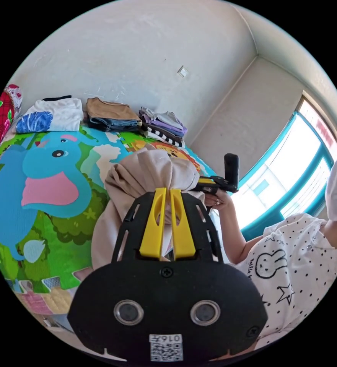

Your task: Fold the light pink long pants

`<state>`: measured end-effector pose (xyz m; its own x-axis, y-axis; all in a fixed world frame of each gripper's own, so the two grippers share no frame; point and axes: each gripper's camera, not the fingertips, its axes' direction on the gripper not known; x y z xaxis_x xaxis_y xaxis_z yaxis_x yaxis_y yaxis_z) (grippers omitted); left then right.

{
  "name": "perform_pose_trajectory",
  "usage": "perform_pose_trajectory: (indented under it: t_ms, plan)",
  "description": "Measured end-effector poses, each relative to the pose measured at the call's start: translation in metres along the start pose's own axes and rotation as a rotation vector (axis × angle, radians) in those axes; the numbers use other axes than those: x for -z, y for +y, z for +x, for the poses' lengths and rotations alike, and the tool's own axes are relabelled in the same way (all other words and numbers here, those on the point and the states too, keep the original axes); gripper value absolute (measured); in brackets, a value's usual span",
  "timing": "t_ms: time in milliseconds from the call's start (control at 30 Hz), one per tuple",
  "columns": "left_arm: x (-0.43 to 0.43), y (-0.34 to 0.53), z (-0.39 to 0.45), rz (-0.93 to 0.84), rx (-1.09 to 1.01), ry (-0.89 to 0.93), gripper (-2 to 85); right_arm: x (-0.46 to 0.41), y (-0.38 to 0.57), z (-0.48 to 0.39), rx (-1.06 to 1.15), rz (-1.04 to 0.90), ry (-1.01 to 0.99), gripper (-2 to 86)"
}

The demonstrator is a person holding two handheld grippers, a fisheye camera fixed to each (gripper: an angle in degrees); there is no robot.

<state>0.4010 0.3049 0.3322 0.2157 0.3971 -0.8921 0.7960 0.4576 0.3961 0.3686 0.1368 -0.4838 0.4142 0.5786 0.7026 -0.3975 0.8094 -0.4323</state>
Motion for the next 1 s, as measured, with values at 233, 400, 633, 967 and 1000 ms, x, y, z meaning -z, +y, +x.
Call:
perform_pose_trajectory:
  t_ms: [233, 400, 633, 967, 1000]
  plan:
    - [0.106, 0.053, -0.03, 0.221, 0.122, -0.034, -1.0, 0.051, 0.014, 0.024, -0.254, -0.009, 0.457, 1.6]
    - [0.176, 0.096, -0.035, 0.386, 0.209, -0.152, -1.0, 0.083, 0.019, 0.027, -0.359, 0.103, 0.529, 3.6]
    - [0.24, 0.147, -0.025, 0.428, 0.242, -0.254, -1.0, 0.09, -0.013, 0.051, -0.28, 0.014, 0.256, 13.4]
    - [0.302, 0.184, -0.011, 0.448, 0.293, -0.404, -1.0, 0.118, -0.038, 0.038, -0.117, -0.06, 0.316, 5.4]
    - [0.307, 0.181, -0.011, 0.451, 0.291, -0.424, -1.0, 0.127, -0.041, 0.036, -0.113, -0.035, 0.314, 5.2]
